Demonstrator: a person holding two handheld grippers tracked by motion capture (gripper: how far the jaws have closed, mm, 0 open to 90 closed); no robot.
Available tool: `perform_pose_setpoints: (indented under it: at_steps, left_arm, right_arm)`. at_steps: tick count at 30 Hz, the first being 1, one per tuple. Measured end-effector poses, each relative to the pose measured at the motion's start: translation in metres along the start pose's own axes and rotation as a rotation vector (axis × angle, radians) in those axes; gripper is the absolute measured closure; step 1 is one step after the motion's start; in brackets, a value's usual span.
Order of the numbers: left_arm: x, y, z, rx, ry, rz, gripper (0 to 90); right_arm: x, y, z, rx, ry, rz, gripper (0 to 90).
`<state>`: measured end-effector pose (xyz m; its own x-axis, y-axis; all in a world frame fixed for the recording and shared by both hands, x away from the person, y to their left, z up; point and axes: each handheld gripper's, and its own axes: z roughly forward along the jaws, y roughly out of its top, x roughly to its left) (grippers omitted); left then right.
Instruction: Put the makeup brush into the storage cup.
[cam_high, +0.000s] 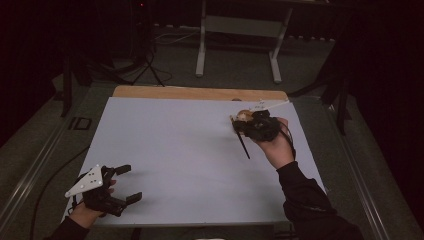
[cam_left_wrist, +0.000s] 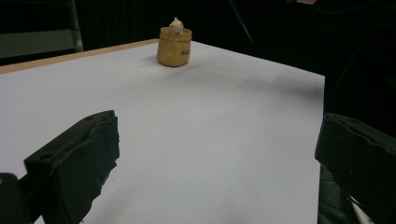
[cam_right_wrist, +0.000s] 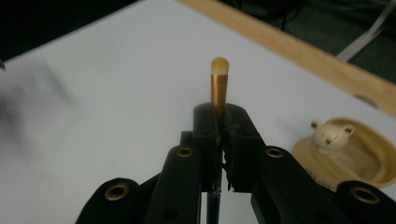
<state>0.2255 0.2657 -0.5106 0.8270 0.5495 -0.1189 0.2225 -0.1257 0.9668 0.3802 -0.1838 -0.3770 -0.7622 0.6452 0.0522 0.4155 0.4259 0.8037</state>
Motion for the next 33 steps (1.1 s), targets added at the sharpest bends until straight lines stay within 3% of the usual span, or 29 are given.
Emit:
perform_pose_setpoints:
  at_steps: [12, 18, 25, 27, 33]
  left_arm:
    - [0.000, 0.001, 0.000, -0.002, 0.011, -0.005, 0.4]
    - [-0.001, 0.003, -0.001, -0.013, 0.031, -0.002, 0.4]
    - [-0.001, 0.003, 0.001, -0.010, 0.029, -0.002, 0.5]
    - [-0.001, 0.003, 0.000, -0.010, 0.028, 0.000, 0.4]
    - [-0.002, 0.002, -0.002, -0.016, 0.029, -0.002, 0.5]
  right_arm:
    - [-0.001, 0.010, -0.021, -0.153, -0.033, 0.009, 84.2]
    - [-0.005, 0.013, -0.025, -0.188, -0.047, 0.025, 84.2]
    - [-0.007, 0.022, -0.030, -0.255, -0.103, 0.021, 84.2]
    - [-0.008, 0.026, -0.034, -0.311, -0.141, 0.019, 84.2]
    - [-0.014, 0.028, -0.035, -0.358, -0.199, 0.025, 84.2]
